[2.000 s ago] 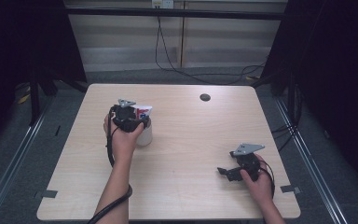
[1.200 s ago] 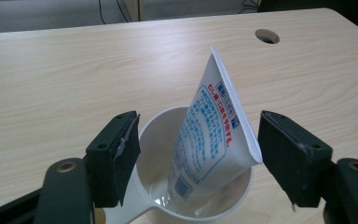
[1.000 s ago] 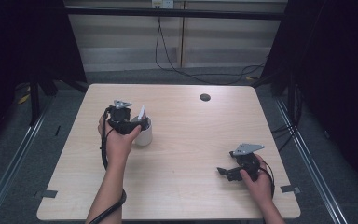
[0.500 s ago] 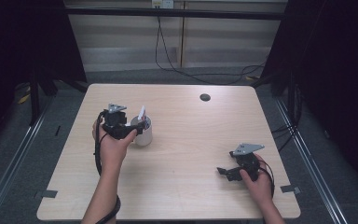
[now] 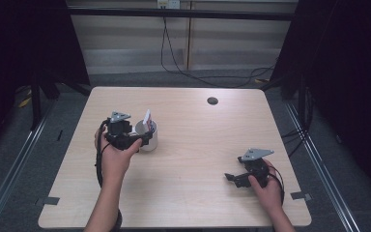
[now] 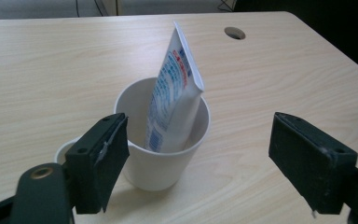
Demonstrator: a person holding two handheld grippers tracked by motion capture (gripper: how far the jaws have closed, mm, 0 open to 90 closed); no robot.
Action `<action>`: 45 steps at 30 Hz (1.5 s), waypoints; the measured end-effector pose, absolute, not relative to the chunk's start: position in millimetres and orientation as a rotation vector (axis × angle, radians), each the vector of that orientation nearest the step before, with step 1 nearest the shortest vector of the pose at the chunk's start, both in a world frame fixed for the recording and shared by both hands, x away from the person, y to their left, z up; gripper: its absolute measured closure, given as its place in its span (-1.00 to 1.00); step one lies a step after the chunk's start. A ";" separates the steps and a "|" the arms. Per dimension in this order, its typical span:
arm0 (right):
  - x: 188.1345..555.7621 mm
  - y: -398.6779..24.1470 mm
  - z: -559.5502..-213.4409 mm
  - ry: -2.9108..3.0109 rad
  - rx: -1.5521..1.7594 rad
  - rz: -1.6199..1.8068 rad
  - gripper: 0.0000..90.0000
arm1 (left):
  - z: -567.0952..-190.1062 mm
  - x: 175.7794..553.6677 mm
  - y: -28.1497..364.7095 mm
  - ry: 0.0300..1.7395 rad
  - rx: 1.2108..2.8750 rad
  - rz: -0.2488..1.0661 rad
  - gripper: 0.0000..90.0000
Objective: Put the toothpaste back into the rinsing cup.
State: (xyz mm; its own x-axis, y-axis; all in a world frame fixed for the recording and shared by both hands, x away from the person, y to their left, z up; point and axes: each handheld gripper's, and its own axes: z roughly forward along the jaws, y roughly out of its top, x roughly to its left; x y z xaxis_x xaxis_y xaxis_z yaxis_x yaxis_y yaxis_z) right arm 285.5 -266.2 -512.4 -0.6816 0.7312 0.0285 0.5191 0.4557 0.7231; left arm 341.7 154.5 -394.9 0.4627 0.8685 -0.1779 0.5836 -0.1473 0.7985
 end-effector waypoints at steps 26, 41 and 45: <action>285.5 -266.2 -512.4 2.422 1.071 1.054 -0.73 | -411.9 315.4 157.2 1.128 1.936 0.385 -0.63; 285.5 -266.2 -512.4 2.422 1.071 1.054 -0.73 | -430.8 304.3 160.2 1.122 1.953 0.355 -0.62; 285.5 -266.2 -512.4 2.422 1.071 1.054 -0.73 | -439.5 302.4 159.8 1.143 1.937 0.342 -0.62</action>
State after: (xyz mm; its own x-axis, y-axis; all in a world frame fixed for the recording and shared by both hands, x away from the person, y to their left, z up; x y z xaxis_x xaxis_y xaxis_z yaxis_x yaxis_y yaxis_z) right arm 285.5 -266.2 -512.4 -0.6815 0.7313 0.0281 0.5190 0.4559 0.7231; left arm 302.4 159.8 -439.5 0.5469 0.8193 -0.1721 0.5905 -0.2318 0.7731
